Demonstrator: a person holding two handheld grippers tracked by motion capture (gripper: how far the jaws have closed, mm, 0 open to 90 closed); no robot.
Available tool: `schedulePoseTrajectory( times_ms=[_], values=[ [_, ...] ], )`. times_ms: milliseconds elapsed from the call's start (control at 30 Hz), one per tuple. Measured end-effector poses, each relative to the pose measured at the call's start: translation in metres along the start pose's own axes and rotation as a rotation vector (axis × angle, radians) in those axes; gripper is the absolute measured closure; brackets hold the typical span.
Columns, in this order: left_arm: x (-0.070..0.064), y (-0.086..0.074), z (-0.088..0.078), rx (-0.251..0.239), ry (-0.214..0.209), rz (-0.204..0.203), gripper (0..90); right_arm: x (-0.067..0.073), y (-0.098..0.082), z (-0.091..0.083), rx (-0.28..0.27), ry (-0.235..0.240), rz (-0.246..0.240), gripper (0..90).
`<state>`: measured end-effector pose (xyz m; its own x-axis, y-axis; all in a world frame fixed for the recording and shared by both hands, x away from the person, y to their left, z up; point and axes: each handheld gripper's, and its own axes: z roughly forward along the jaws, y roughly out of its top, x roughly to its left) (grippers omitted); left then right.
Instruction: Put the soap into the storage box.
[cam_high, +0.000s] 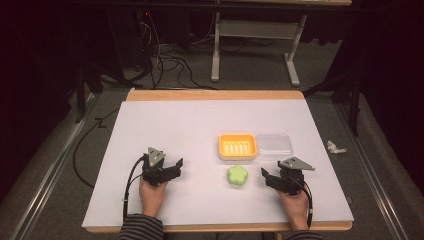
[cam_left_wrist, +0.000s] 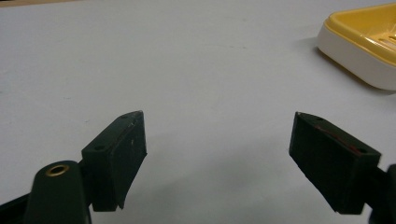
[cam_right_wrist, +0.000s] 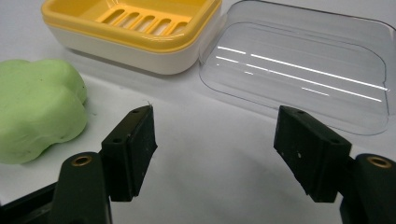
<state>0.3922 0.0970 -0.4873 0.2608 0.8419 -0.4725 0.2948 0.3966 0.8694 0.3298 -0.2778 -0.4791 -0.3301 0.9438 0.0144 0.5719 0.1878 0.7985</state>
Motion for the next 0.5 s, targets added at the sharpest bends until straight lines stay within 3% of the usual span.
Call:
schedulePoseTrajectory(
  times_ms=[300,367,500],
  values=[
    [0.0003,0.0002,0.0,0.0,0.001,0.001,19.2,0.0021,0.0006,0.001,0.015,-0.01,-0.016,29.7],
    [0.0003,0.0002,0.0003,0.0,0.002,-0.003,19.2,0.0056,0.0007,0.0014,0.017,-0.019,-0.049,30.1],
    [0.0003,0.0002,0.0002,0.001,0.001,-0.002,19.2,0.0042,0.0005,0.0002,0.011,-0.003,-0.036,30.9]
  ],
)
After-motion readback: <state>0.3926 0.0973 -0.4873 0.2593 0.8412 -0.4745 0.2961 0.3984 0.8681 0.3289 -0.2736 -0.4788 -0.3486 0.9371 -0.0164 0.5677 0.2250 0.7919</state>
